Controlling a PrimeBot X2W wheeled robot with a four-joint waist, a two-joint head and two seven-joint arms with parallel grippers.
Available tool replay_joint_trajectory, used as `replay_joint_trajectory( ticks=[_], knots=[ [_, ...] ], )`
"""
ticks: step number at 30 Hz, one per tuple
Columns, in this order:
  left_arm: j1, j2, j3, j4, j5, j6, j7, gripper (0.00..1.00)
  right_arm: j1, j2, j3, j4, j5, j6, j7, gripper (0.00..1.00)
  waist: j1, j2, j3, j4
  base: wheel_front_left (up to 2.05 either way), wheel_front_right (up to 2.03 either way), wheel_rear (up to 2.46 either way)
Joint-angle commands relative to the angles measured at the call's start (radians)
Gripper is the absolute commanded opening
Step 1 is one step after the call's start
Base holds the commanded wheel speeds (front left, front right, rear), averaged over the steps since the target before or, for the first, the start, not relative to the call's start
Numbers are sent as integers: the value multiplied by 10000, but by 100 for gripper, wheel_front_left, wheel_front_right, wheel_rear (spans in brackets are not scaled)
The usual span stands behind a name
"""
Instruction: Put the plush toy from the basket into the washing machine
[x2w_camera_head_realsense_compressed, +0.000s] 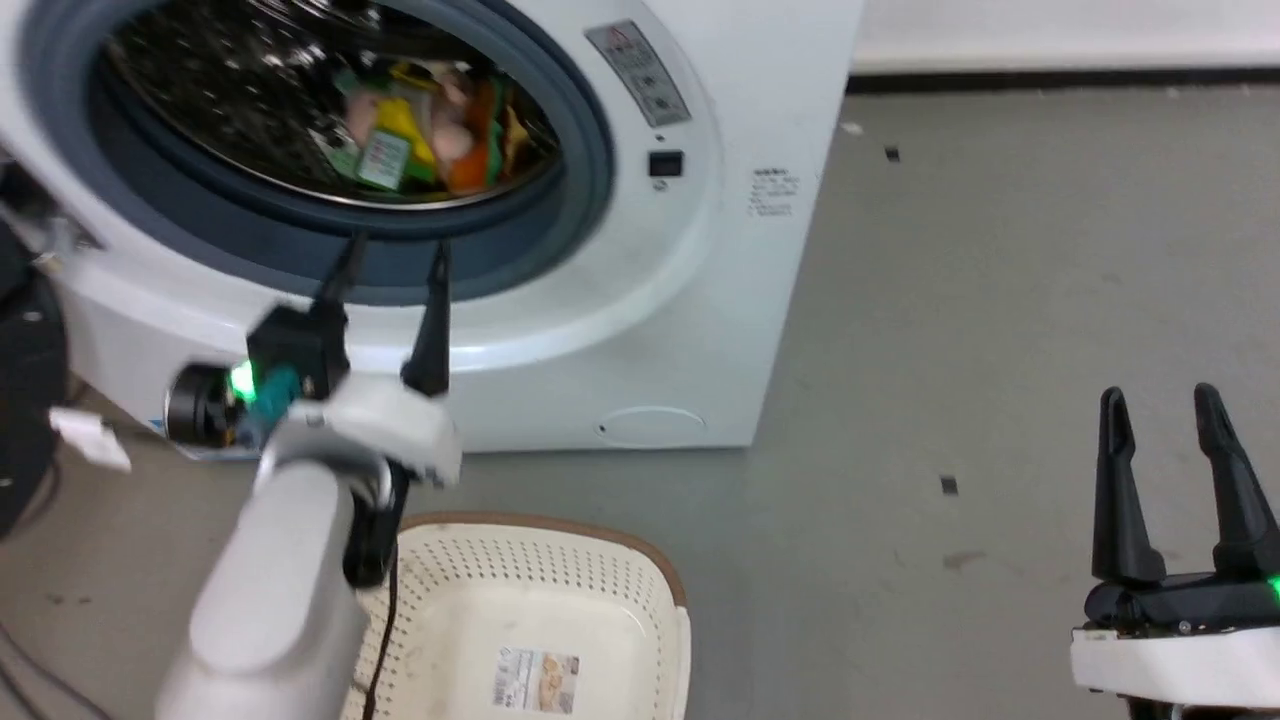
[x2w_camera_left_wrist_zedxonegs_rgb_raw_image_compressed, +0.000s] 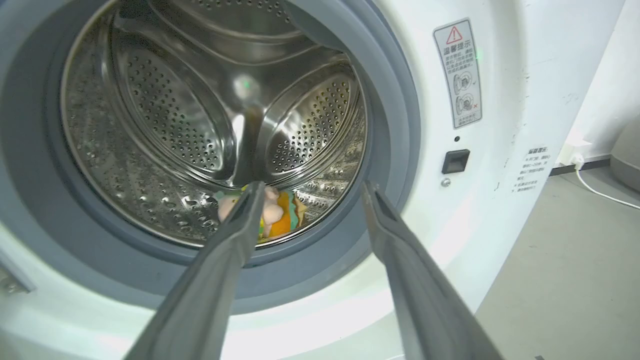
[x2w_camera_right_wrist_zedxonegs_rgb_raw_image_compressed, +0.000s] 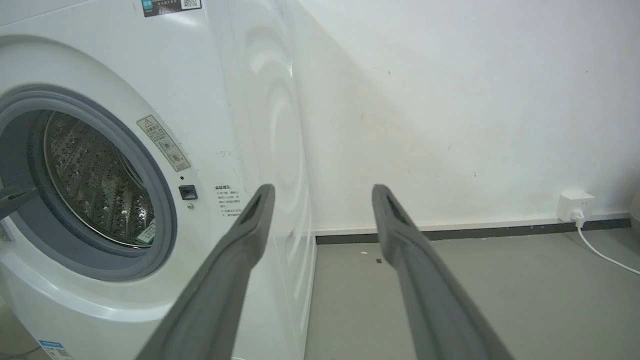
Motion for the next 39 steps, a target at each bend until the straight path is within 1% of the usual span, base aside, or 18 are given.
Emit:
replay_joint_trajectory(
  ticks=[1, 7, 10, 13, 17, 21, 24, 27, 30, 31, 39],
  knots=[
    [817, -6, 41, -550, -29, 188, -38, 100, 228, -2, 38, 61, -78, -7, -44, 100, 2, 0, -703, 510, 0, 0, 0],
    [3187, -192, 151, -2472, -47, 810, -40, 100, 565, -2, 76, 155, -50, -7, -44, 100, 2, 0, -1230, 669, 0, 0, 0],
    [4231, -280, 272, -3165, 62, 1258, -40, 100, 698, -2, 131, 185, -42, -7, -44, 100, 2, 0, -1413, 701, 0, 0, 0],
    [5036, -378, 181, -3683, 226, 1489, -40, 100, 848, -2, 134, 207, -16, -7, -44, 100, 2, 0, -1552, 772, 0, 0, 0],
    [5756, -447, 32, -3930, 363, 1614, -41, 100, 994, -2, 201, 268, -4, -7, -44, 100, 2, 0, -1649, 798, 0, 0, 0],
    [5998, -250, -256, -3993, 930, 1710, -41, 100, 1091, -2, 228, 329, 2, -7, -44, 100, 2, 0, -1725, 822, 0, 0, 0],
    [6027, -232, -320, -3987, 1070, 1716, -41, 100, 1115, -2, 242, 351, 3, -7, -44, 100, 2, 0, -1744, 824, 0, 0, 0],
    [6067, -343, -329, -4051, 1070, 1706, -41, 100, 1124, -2, 264, 381, 5, -7, -44, 100, 2, 0, -1761, 806, 0, 0, 0],
    [6065, -388, -305, -4129, 1032, 1589, -41, 100, 1132, -2, 270, 409, 18, -7, -44, 100, 2, 0, -1781, 795, 0, 0, 0],
    [5955, -375, -297, -4095, 1015, 1589, 1, 0, 983, 0, 267, 394, 5, 0, 1, 0, 2, 0, -1782, 795, 0, 0, 0],
    [5961, -428, -173, -4127, 1085, 1524, 123, 0, 937, 0, 295, 454, -70, 0, 108, 0, 2, 0, -1799, 771, 0, 0, 0]
  ],
)
